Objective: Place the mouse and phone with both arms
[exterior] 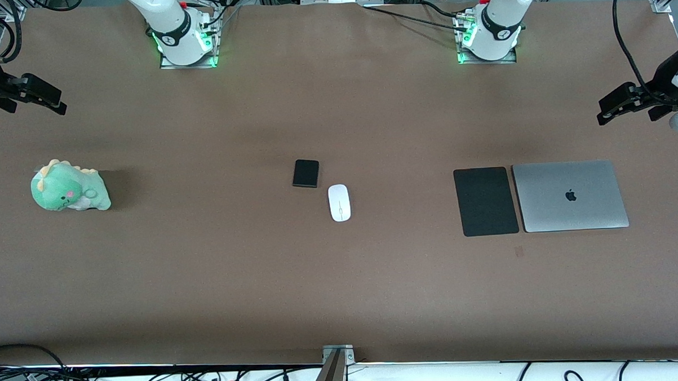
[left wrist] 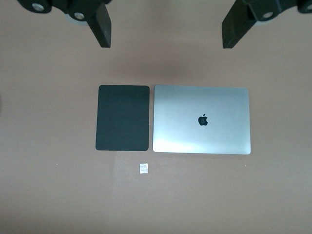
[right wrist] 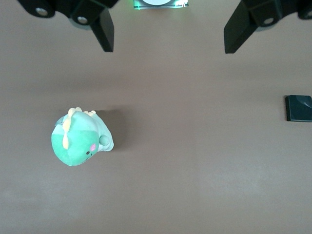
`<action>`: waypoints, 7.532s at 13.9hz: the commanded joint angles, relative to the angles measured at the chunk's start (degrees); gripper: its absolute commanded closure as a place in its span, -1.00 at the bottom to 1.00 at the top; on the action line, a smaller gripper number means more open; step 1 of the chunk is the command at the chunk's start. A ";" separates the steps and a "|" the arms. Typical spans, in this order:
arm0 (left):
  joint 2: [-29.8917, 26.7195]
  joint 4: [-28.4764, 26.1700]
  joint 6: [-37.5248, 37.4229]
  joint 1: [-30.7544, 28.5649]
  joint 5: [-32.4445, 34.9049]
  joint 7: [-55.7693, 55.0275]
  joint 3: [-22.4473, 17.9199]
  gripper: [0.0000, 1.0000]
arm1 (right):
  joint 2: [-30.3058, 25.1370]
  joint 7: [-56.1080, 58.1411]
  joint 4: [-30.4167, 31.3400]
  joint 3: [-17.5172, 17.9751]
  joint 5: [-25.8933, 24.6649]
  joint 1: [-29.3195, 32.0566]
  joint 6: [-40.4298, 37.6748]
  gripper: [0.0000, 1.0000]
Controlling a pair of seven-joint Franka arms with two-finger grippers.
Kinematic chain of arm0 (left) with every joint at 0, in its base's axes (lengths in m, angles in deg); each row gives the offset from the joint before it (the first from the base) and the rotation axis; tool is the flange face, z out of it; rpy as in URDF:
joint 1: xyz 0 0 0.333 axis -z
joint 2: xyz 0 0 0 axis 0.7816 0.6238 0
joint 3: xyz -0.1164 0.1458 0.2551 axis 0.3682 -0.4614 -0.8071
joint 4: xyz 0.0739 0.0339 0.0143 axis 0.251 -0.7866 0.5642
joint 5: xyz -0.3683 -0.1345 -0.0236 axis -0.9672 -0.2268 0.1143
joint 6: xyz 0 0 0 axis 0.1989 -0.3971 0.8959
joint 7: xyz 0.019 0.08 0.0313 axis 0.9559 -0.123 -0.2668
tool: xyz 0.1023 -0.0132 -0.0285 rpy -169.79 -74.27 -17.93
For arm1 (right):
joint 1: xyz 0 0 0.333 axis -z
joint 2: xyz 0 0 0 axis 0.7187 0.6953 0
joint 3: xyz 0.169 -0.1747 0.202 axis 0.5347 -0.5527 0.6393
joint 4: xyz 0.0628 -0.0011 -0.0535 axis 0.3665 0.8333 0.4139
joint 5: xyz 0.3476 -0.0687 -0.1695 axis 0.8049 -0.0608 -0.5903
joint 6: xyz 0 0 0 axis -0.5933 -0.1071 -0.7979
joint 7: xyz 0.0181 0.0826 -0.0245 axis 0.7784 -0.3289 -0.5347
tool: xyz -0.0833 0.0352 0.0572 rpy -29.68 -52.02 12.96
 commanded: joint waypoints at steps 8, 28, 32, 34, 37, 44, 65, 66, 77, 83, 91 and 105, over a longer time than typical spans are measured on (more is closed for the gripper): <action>0.10 1.43 -1.42 0.11 -1.07 0.71 0.13 -1.00 | 0.16 0.89 -1.07 0.50 0.99 0.73 -1.13 -1.00; 0.10 1.52 -1.60 0.64 -0.10 0.53 1.45 -1.00 | 0.33 0.54 -0.54 0.50 1.87 0.65 -2.00 -1.00; 0.10 1.52 -1.69 0.64 -0.19 0.36 1.36 -1.00 | 0.51 0.80 -0.54 0.59 1.87 0.65 -2.44 -1.00; 0.10 1.61 -1.69 0.64 -0.19 0.36 1.36 -1.00 | 0.60 0.80 -0.46 0.59 1.87 0.56 -2.71 -1.00; 0.10 1.61 -1.69 0.64 -0.28 0.36 1.36 -1.00 | 0.69 0.71 -0.45 0.59 1.87 0.38 -2.97 -1.00; 0.36 1.79 -1.60 0.90 -2.29 1.15 2.24 -1.00 | 2.35 0.80 -0.37 1.20 1.87 0.29 -2.89 -1.00; 31.81 2.92 33.80 23.39 -5.55 -38.57 12.44 -1.00 | 4.38 -1.13 -0.19 2.61 2.14 -0.32 -1.83 -1.00; 33.57 3.28 35.56 24.27 -5.11 -38.75 12.27 -1.00 | 4.38 -1.22 -0.19 2.61 2.14 -0.32 -1.92 -1.00; 48.61 11.01 43.92 35.71 -2.82 -47.46 8.14 -1.00 | 4.29 -1.22 -0.19 2.61 2.31 -0.32 -1.92 -1.00; 53.01 15.14 44.54 39.48 -2.82 -47.37 4.01 -1.00 | 4.03 -1.13 -0.19 2.61 2.31 -0.32 -1.92 -1.00; 52.75 14.79 44.46 39.49 -2.47 -46.67 4.00 -0.74 | 4.11 -1.22 -0.19 2.61 2.40 -0.32 -1.92 -1.00; 45.72 13.74 37.36 34.05 -2.65 -40.45 4.09 0.00 | 4.29 -1.13 -0.19 2.61 2.40 -0.32 -1.92 -1.00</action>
